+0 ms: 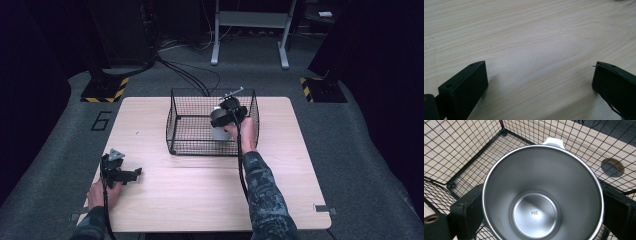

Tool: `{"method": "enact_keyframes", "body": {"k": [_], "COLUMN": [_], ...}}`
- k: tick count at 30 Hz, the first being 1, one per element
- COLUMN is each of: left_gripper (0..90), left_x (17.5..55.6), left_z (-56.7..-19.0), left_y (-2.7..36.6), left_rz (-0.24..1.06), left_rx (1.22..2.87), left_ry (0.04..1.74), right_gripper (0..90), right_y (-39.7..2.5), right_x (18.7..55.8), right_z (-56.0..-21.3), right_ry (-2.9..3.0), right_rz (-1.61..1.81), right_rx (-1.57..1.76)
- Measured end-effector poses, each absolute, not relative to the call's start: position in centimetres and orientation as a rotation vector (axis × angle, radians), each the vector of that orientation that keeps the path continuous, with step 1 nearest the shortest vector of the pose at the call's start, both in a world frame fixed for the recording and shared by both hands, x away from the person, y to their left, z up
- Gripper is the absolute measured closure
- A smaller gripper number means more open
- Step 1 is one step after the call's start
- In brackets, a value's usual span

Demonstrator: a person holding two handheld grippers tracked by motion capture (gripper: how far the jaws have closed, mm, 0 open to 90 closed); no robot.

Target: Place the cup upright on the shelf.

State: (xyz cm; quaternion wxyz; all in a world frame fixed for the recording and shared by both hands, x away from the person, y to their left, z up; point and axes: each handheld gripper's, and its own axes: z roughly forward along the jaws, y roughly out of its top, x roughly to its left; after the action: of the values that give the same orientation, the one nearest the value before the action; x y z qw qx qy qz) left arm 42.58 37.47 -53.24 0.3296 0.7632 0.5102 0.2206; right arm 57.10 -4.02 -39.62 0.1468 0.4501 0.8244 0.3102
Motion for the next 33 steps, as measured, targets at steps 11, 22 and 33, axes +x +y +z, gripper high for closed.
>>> {"method": "enact_keyframes", "body": {"k": [11, 22, 33], "left_gripper": [0.3, 0.3, 0.3], "left_x": [42.6, 42.6, 42.6], "left_z": [-53.3, -53.3, -53.3], "left_y": [37.5, 37.5, 37.5], "left_rz": [0.575, 0.574, 0.575], "left_rx": [1.996, 1.995, 1.995], "left_ry": [1.334, 1.335, 1.334], "right_gripper": [5.7, 5.7, 5.6], "right_y": [-3.4, -3.0, -3.3], "right_x": [57.4, 57.3, 57.3], "right_z": [-40.9, -41.8, -42.3], "right_ry": [2.386, 2.398, 2.394], "right_rz": [0.867, 0.824, 0.815], "right_rx": [1.315, 1.311, 1.331]}}
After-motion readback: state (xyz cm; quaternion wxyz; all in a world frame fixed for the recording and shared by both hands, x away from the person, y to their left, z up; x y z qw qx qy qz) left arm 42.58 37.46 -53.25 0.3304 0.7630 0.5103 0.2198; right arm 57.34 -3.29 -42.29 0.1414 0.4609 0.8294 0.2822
